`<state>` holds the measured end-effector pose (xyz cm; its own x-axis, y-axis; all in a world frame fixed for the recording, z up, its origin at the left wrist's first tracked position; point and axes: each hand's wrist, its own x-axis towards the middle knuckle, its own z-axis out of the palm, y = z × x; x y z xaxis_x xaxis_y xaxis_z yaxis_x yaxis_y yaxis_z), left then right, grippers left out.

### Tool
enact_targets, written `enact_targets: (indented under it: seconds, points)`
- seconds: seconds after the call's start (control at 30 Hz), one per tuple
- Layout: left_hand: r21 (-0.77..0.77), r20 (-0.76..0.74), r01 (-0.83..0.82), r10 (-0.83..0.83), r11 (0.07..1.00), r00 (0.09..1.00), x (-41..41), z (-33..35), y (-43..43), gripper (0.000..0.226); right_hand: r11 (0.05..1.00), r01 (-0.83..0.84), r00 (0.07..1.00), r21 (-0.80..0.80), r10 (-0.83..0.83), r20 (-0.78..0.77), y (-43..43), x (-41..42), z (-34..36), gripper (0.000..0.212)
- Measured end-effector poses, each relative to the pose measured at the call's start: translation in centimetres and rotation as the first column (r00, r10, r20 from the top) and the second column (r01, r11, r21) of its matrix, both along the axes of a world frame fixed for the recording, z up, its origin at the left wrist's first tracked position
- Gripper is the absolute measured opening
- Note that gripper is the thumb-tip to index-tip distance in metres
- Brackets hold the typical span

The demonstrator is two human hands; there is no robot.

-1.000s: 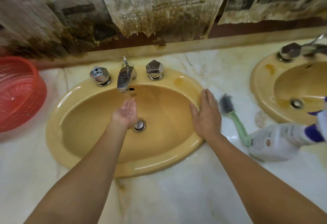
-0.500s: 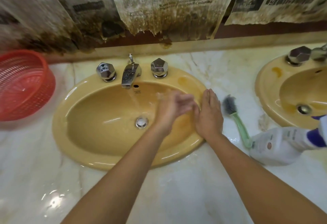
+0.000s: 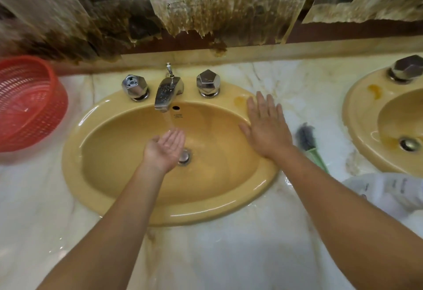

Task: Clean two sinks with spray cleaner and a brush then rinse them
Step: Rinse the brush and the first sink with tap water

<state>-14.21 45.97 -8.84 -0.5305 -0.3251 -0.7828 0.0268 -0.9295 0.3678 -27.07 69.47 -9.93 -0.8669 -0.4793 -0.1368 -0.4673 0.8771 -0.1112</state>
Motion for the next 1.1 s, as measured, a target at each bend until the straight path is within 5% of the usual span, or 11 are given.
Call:
enact_targets:
  seconds: [0.17, 0.37, 0.47, 0.57, 0.63, 0.73, 0.87, 0.97, 1.1]
  points:
    - [0.098, 0.004, -0.154, 0.155, 0.983, 0.988, -1.5, 0.4, -1.2, 0.051, 0.981, -0.195, 0.98, -0.011, 0.195, -0.037, -3.5, -2.8, 0.5, 0.068]
    - [0.129, -0.007, -0.212, 0.215, 0.969, 0.977, -2.6, 1.2, 0.2, 0.053, 0.989, 0.093, 0.993, -0.114, -0.101, -0.068, 0.2, 2.5, -0.4, 0.065]
    - [-0.084, -0.074, 0.054, -0.06, 0.995, 0.995, -3.9, 3.2, 4.0, 0.047, 0.929, 0.243, 0.965, -0.279, -0.261, -0.028, 1.7, 5.7, -1.0, 0.059]
    - [-0.433, -0.033, 0.419, -0.478, 0.798, 0.878, -4.9, 5.9, 9.4, 0.04, 0.91, 0.293, 0.952, -0.295, -0.307, -0.002, 1.7, 6.7, -1.5, 0.054]
    - [-0.524, 0.049, 0.504, -0.567, 0.687, 0.823, -5.3, 6.3, 10.9, 0.038, 0.939, 0.256, 0.962, -0.228, -0.271, -0.036, 1.3, 5.8, -1.3, 0.054]
    - [-0.46, 0.099, 0.452, -0.462, 0.764, 0.881, -5.4, 4.8, 8.8, 0.041, 0.988, 0.128, 0.99, -0.086, -0.133, -0.048, 0.2, 2.9, -0.4, 0.062]
    - [-0.113, 0.032, 0.143, -0.14, 0.983, 0.99, -4.2, 2.7, 2.5, 0.045, 0.994, -0.107, 0.993, 0.024, 0.108, -0.047, -3.8, -2.2, 0.3, 0.072]
    - [0.106, 0.005, -0.167, 0.168, 0.98, 0.986, -3.1, 2.1, -0.8, 0.044, 0.964, -0.262, 0.964, 0.045, 0.263, -0.025, -7.0, -4.3, 0.5, 0.074]
    - [0.135, -0.013, -0.25, 0.254, 0.959, 0.967, -3.0, 1.4, -1.3, 0.048, 0.968, -0.252, 0.967, 0.007, 0.252, -0.041, -6.3, -3.8, 0.2, 0.071]
